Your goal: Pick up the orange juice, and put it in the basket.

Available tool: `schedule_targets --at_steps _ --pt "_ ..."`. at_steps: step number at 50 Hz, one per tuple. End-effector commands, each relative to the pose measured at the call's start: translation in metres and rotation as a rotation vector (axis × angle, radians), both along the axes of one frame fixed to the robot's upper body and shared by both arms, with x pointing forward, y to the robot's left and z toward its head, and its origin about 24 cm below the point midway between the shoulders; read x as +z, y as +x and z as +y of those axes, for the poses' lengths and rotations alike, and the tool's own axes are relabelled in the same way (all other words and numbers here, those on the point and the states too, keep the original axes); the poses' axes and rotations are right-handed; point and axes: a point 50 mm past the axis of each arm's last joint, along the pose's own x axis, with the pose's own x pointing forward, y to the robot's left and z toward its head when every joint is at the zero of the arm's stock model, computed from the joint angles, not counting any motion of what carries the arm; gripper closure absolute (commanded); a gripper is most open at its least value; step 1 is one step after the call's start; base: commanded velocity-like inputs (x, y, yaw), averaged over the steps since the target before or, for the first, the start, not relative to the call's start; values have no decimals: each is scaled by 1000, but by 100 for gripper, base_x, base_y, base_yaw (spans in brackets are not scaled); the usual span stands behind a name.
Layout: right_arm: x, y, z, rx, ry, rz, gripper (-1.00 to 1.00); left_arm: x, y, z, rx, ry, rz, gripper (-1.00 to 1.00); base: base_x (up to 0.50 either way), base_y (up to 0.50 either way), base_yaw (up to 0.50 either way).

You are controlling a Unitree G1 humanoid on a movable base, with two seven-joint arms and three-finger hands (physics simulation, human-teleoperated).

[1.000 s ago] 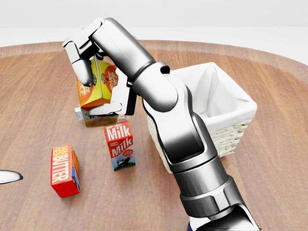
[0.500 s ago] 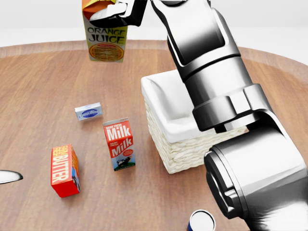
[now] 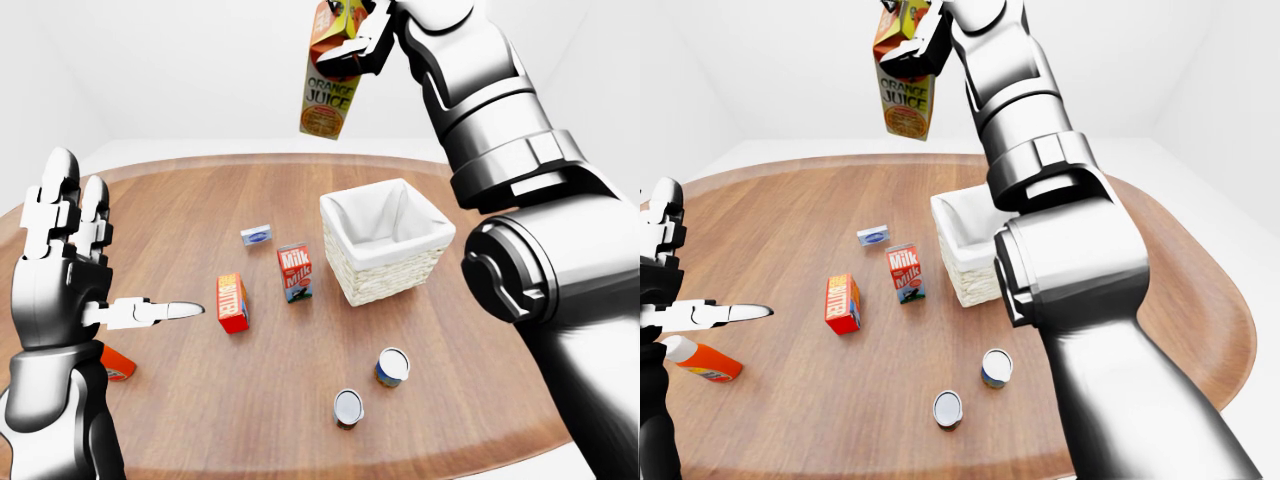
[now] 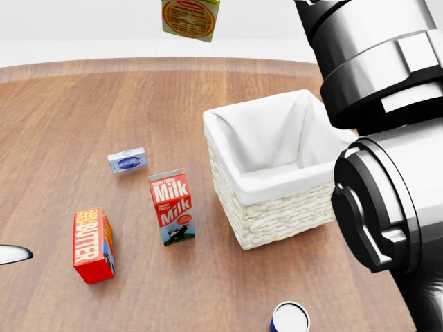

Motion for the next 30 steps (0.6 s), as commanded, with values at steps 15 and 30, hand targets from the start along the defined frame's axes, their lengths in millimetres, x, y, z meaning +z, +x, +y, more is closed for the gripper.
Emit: schedule_targets --at_steps 15,30 --pt "-14 13 -31 -175 -45 58 100 -20 11 7 33 -32 93 -100 0 0 0" --pt "-26 17 -38 -248 -50 57 100 -20 12 7 32 -33 97 -100 0 0 0"
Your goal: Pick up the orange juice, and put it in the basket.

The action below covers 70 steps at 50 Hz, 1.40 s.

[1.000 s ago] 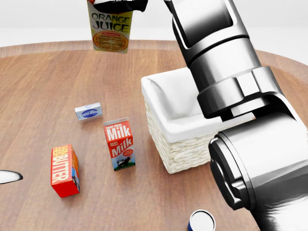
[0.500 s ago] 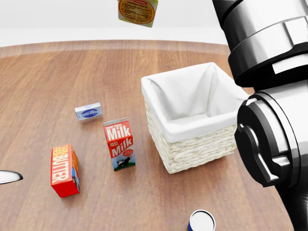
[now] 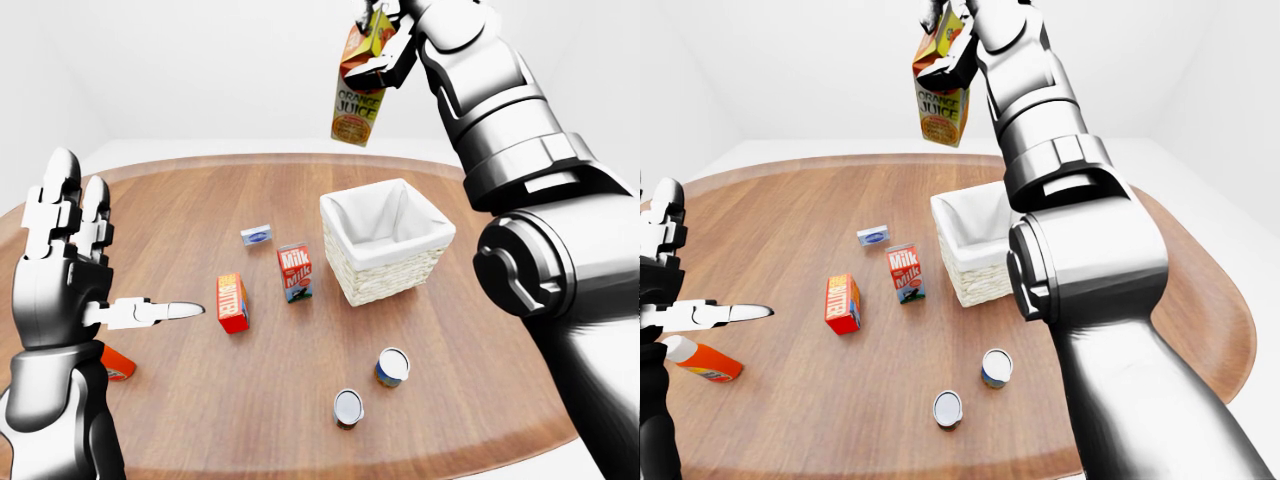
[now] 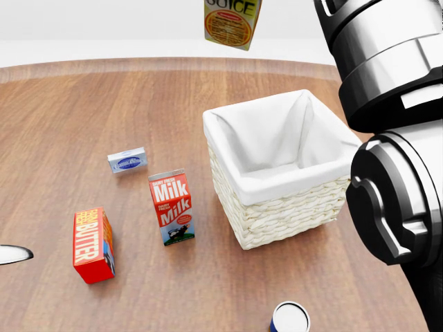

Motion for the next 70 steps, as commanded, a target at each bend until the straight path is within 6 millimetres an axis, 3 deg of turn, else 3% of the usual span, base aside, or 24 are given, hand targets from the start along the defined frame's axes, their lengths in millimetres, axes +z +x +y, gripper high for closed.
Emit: schedule_targets --at_steps 1,70 --pt "-14 6 -8 -77 -9 29 100 -20 11 7 34 -35 94 -100 0 0 0" --pt "-102 25 -23 -188 -93 190 100 -18 11 6 31 -30 86 -100 0 0 0"
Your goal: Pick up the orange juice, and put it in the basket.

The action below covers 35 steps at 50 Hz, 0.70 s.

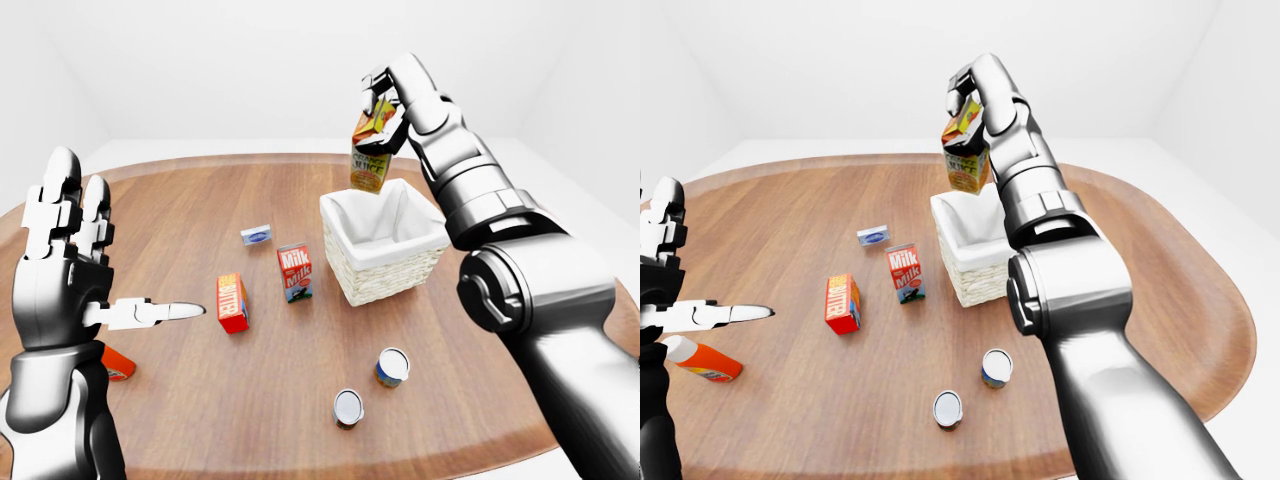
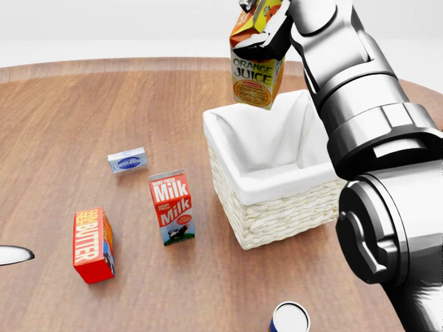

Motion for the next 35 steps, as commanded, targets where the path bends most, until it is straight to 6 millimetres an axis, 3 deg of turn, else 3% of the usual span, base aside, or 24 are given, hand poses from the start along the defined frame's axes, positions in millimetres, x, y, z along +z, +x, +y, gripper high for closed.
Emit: schedule_targets --at_steps 1,35 --pt "-19 3 -4 -34 -25 50 100 -19 11 7 34 -34 91 -100 0 0 0" --pt "-40 4 -7 -53 -3 88 100 -19 11 7 34 -34 91 -100 0 0 0"
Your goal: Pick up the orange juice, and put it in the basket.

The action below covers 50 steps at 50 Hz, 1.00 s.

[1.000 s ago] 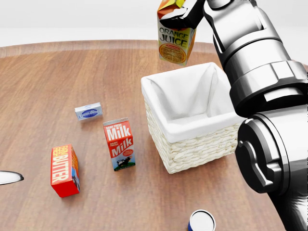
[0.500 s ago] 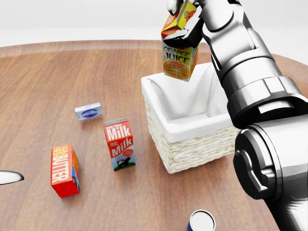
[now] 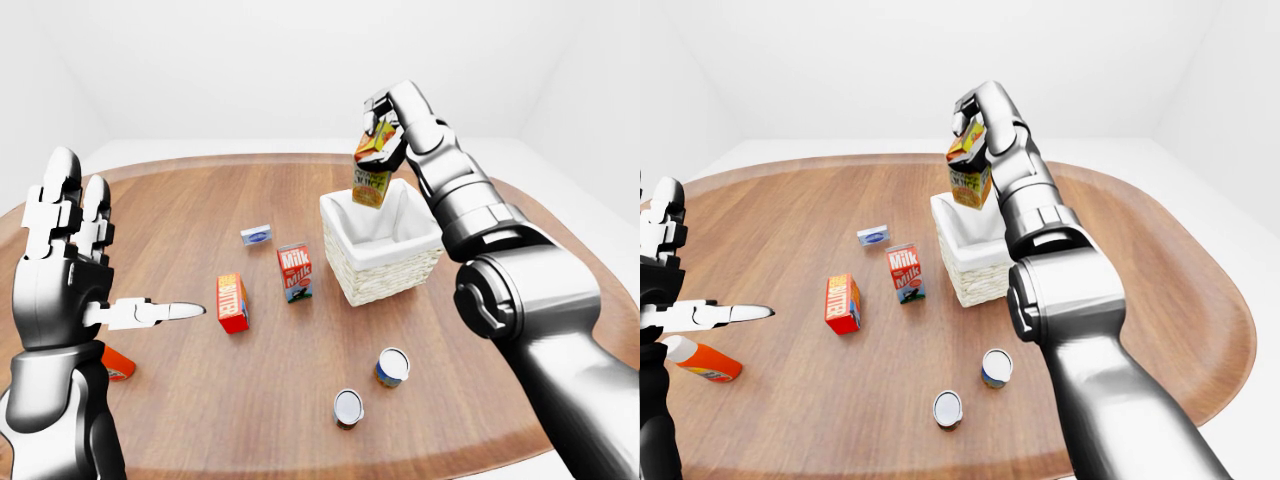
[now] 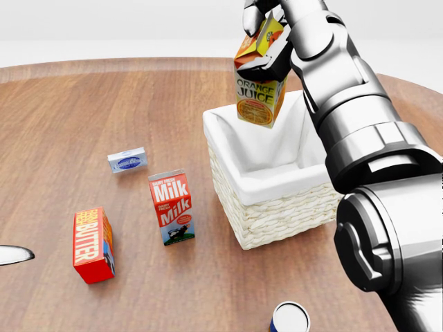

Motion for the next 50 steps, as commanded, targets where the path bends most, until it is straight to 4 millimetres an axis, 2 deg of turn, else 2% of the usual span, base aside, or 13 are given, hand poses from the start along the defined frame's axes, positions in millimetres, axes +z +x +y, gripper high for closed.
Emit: schedule_targets --at_steps 1,25,50 --pt "-12 1 -1 -26 -15 33 100 -19 11 7 34 -34 91 -100 0 0 0" --pt "-33 1 -3 -55 -18 63 100 -19 11 8 34 -34 91 -100 0 0 0" --pt "-38 1 -8 -108 -14 39 100 -19 10 8 32 -32 90 -100 0 0 0"
